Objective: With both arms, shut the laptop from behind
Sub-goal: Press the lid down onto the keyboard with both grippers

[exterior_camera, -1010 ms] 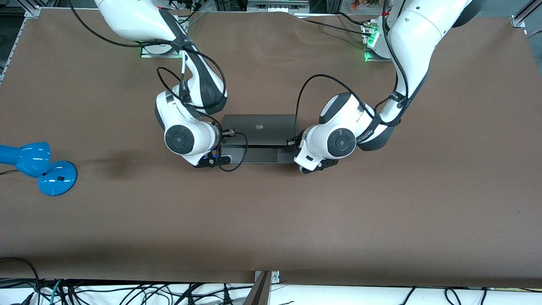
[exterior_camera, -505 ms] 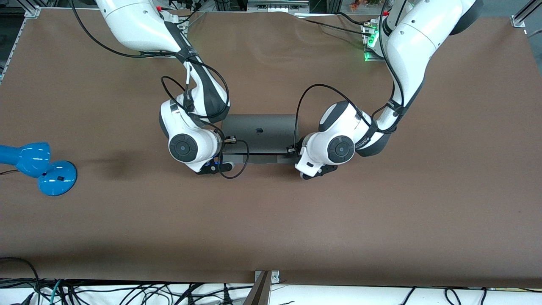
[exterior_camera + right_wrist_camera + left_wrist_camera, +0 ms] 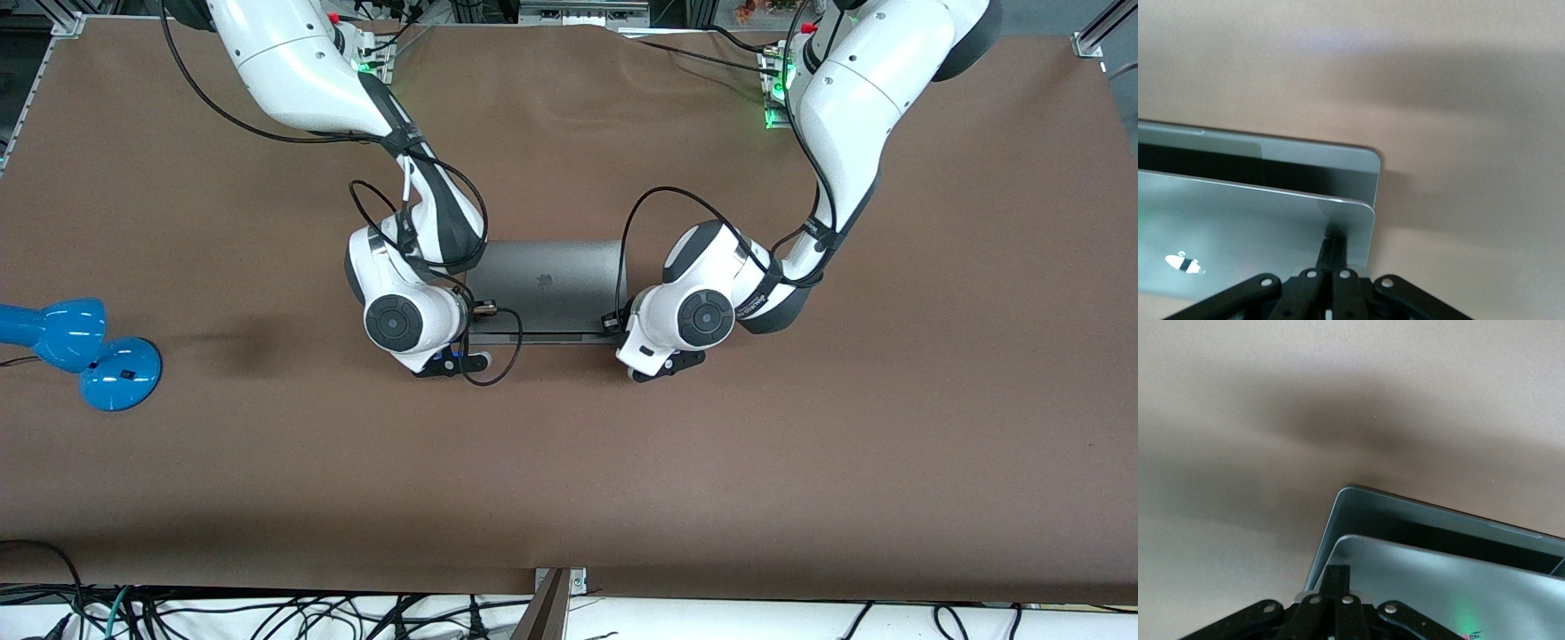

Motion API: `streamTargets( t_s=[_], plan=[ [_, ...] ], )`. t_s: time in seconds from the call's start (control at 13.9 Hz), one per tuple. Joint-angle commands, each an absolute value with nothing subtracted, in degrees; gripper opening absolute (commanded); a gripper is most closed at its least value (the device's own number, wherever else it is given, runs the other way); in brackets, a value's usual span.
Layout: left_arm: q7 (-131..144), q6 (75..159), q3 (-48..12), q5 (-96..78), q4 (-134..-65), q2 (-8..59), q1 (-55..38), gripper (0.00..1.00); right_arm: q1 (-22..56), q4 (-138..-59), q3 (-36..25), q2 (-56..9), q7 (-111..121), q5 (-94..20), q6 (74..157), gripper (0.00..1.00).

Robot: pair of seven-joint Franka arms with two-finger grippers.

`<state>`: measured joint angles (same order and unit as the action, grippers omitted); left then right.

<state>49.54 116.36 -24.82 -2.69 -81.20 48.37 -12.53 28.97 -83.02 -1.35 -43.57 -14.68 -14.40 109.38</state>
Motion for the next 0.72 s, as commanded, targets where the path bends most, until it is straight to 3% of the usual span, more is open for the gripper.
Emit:
streamTargets(
  t_s=[0.0, 0.65],
  plan=[
    [50.19, 117.24, -24.26, -0.97, -79.01, 49.92, -13.45, 0.00, 28.65, -81.21, -1.05, -45.44, -13.28, -13.36, 110.21, 0.00],
    [50.01, 119.97, -21.10, -0.97, -78.93, 51.94, -16.08, 0.00, 28.65, -81.21, -1.05, -48.25, -12.92, -11.87, 114.61, 0.00]
  ],
)
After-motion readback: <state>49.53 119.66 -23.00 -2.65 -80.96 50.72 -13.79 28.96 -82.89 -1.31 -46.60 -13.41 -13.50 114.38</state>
